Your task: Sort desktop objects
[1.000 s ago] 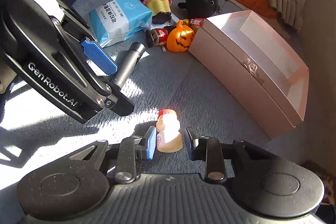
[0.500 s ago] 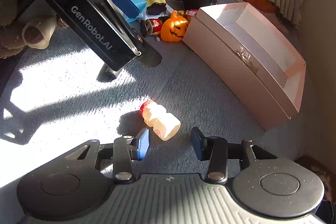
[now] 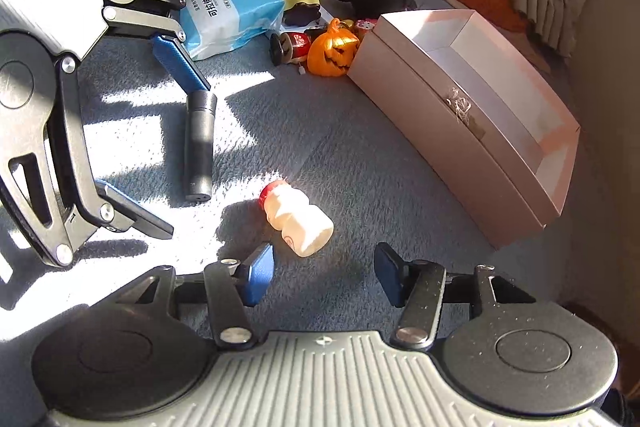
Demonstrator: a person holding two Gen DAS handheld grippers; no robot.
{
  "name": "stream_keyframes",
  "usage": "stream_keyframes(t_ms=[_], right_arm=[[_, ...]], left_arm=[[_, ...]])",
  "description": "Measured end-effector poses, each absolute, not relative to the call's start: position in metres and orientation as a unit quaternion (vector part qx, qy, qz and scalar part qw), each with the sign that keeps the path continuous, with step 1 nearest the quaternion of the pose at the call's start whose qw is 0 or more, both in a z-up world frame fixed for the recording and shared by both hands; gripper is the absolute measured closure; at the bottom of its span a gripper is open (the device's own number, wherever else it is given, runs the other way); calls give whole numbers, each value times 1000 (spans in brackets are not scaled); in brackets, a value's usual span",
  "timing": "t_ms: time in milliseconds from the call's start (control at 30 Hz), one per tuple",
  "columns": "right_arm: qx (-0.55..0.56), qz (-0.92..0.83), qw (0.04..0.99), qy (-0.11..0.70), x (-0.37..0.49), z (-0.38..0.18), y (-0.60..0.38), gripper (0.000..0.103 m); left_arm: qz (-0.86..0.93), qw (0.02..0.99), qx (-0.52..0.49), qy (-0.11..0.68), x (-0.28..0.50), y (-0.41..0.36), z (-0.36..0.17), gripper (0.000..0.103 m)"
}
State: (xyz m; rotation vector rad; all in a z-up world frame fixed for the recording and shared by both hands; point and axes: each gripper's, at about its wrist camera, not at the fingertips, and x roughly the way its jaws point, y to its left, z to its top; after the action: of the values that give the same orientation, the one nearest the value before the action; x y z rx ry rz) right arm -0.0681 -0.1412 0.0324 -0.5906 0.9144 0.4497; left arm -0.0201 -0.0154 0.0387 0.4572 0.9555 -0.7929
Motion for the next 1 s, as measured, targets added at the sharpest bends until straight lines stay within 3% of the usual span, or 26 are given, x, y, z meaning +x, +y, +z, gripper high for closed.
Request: stream_keyframes(t_ms=[200,267,500,633,833,1000], right_arm=[[-271,212,837,426,-69,36,-140,48],[-266,215,839,424,-68,38,-140,48],[-275,233,837,412,-64,32,-122,51],[-299,243,821,422,-64,26,-110,75],[-282,251,831,408,-72,68,-109,75],[-250,235,866,365,-63,134,-124,75]], left_arm=[[-311,816,196,447,-25,-25,33,6],[-293,821,221,438,-27,-29,30,23],[-250,829,196,460,-30,-22,40,23],[-239,824,167,486,-37,-11,48,23],[-232,836,137,479,-41,0,71,24],[-232,869,117,421,-33,-2,108,24]])
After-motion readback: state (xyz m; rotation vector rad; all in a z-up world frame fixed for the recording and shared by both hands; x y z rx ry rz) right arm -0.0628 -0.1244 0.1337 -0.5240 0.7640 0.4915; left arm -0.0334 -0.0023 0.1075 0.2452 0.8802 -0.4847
